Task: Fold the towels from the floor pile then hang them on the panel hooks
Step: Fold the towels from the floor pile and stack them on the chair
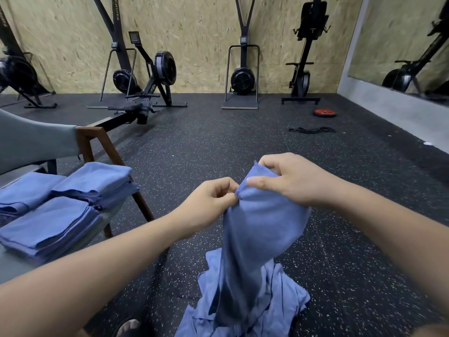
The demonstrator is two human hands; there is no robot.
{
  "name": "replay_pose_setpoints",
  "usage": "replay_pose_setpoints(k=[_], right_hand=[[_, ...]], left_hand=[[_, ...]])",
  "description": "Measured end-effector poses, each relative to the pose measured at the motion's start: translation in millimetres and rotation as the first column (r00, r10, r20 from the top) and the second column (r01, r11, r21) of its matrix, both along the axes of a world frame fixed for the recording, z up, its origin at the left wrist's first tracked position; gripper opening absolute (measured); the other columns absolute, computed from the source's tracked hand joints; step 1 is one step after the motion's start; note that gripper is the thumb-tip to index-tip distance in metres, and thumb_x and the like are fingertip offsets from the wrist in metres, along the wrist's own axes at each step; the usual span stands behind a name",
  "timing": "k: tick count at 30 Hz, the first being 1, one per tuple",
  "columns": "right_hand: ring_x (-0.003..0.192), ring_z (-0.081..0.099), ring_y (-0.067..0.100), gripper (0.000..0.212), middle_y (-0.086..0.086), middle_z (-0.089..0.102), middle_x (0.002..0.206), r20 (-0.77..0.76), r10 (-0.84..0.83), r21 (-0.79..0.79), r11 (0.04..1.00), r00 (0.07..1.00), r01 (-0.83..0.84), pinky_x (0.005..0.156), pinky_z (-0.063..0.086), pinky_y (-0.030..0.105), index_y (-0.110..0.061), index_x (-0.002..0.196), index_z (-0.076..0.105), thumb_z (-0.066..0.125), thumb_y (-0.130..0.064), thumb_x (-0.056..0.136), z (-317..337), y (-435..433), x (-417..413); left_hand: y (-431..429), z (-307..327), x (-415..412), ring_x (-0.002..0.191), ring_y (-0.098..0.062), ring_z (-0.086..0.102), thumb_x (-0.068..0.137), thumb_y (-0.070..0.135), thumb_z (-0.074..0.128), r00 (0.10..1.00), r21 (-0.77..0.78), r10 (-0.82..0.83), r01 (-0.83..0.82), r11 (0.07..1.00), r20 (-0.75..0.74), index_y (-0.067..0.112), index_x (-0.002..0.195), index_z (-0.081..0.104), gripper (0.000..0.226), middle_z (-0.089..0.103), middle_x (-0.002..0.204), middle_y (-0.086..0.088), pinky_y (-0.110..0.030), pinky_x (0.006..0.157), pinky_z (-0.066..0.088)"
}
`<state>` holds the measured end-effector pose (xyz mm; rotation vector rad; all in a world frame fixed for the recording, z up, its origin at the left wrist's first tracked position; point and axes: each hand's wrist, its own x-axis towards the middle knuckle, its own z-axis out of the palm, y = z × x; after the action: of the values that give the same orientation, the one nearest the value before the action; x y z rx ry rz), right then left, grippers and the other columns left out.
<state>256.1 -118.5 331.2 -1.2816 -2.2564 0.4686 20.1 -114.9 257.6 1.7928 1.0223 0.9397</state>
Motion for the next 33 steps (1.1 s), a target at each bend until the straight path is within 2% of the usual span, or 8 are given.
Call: replay_pose_setpoints(k=[3,8,12,16,20,26,30,33], right_hand=[[0.06,0.032,0.007,0.049,-0.009,0.036,0.064,-0.107,0.005,0.034,0.999,0.994,-0.002,0.056,0.026,0.03,-0.014,0.068,0.043,0.068,-0.036,0.104,5,-2,2],[0.067,0.032,0.01,0.05,-0.003,0.033,0.07,-0.221,0.042,0.07,0.997,0.974,-0.027,0.061,0.025,0.034,-0.007,0.073,0.042,0.064,-0.035,0.108,9,-4,3],[0.069,0.038,0.009,0.041,-0.001,0.041,0.07,-0.316,-0.006,0.164,0.985,0.949,0.06,0.066,0.03,0.037,-0.009,0.077,0.056,0.064,-0.036,0.107,14,4,14],[0.073,0.047,0.01,0.035,0.02,0.06,0.083,-0.385,-0.093,0.204,0.962,0.918,0.183,0.07,0.036,0.037,-0.011,0.086,0.066,0.064,-0.039,0.106,14,15,33],[0.073,0.049,0.009,0.03,0.003,0.059,0.076,-0.425,-0.171,0.222,0.932,0.889,0.285,0.07,0.038,0.037,-0.014,0.089,0.067,0.063,-0.038,0.106,8,24,55],[0.078,0.056,0.012,0.026,0.0,0.067,0.083,-0.424,-0.259,0.23,0.896,0.868,0.38,0.076,0.046,0.042,-0.021,0.094,0.069,0.062,-0.043,0.106,-5,35,76],[0.079,0.057,0.02,0.029,0.004,0.067,0.085,-0.459,-0.261,0.221,0.892,0.849,0.394,0.081,0.051,0.05,-0.021,0.094,0.069,0.061,-0.045,0.106,-8,41,78],[0.08,0.055,0.011,0.029,0.008,0.068,0.088,-0.503,-0.246,0.209,0.896,0.828,0.393,0.079,0.049,0.046,-0.018,0.095,0.069,0.061,-0.044,0.106,-6,42,77]], left_hand=[[-3,-1,2,0.071,-0.007,0.053,0.103,0.022,0.072,0.998,-0.023,-0.046,0.047,0.999,0.034,0.009,0.096,0.069,0.015,0.066,0.079,0.006,-0.024,0.066,0.041],[-3,-15,3,0.12,-0.042,0.07,0.092,0.03,0.086,0.99,-0.13,-0.143,0.142,0.981,0.004,0.006,0.118,0.074,0.037,0.076,0.12,-0.023,-0.067,0.103,0.053],[8,-35,-8,0.112,-0.035,0.074,0.085,0.047,0.089,0.983,-0.148,-0.148,0.131,0.98,-0.111,0.01,0.115,0.076,0.049,0.077,0.116,-0.023,-0.07,0.1,0.053],[25,-53,-34,0.084,-0.015,0.058,0.083,0.058,0.086,0.975,-0.123,-0.095,0.071,0.99,-0.202,0.008,0.096,0.07,0.054,0.071,0.087,-0.007,-0.046,0.079,0.052],[33,-48,-61,0.07,-0.014,0.05,0.089,0.044,0.087,0.976,-0.11,-0.014,-0.01,0.994,-0.216,0.014,0.078,0.06,0.041,0.059,0.073,0.004,-0.034,0.066,0.033],[39,-36,-96,0.074,-0.012,0.061,0.088,0.034,0.089,0.976,-0.075,0.095,-0.112,0.991,-0.194,0.017,0.094,0.068,0.028,0.074,0.081,-0.008,-0.034,0.073,0.044],[35,-27,-94,0.064,-0.009,0.048,0.094,0.039,0.081,0.899,0.219,0.211,-0.133,0.967,-0.383,0.033,0.105,0.053,0.031,0.06,0.071,0.01,-0.03,0.066,0.041],[29,-20,-79,0.071,-0.014,0.063,0.099,0.033,0.075,0.882,0.334,0.201,-0.053,0.941,-0.427,0.041,0.105,0.045,0.032,0.067,0.084,0.01,-0.031,0.074,0.049]])
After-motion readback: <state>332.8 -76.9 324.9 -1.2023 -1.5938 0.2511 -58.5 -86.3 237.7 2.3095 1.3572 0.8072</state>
